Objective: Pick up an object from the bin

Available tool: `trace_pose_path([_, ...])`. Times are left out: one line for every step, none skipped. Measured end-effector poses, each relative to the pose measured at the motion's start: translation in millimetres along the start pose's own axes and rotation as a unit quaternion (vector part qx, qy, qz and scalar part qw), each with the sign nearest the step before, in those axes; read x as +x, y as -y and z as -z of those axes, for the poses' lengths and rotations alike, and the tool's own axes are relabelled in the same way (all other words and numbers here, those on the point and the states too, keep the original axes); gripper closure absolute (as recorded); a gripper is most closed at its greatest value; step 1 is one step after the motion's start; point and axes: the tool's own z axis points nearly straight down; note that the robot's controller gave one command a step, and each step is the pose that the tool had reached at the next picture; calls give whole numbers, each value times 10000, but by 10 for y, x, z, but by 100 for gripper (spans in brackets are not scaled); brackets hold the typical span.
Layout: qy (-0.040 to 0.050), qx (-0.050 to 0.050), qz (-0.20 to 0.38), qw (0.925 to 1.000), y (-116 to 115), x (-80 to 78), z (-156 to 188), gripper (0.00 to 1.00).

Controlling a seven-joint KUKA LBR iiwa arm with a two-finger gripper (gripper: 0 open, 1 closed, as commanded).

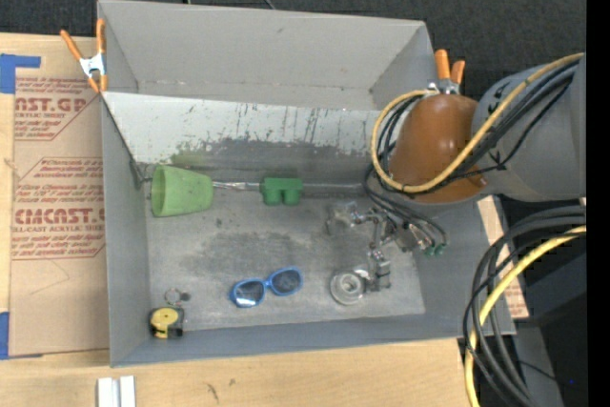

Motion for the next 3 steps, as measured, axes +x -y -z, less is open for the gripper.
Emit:
trace_pose_path([17, 8, 1364, 9907, -227, 400, 24, 0])
trace_pose_path([72, 33, 2383, 9712, -362, 465, 41, 0])
trace_pose_path([39, 23, 2379, 9713, -360, 481, 37, 100])
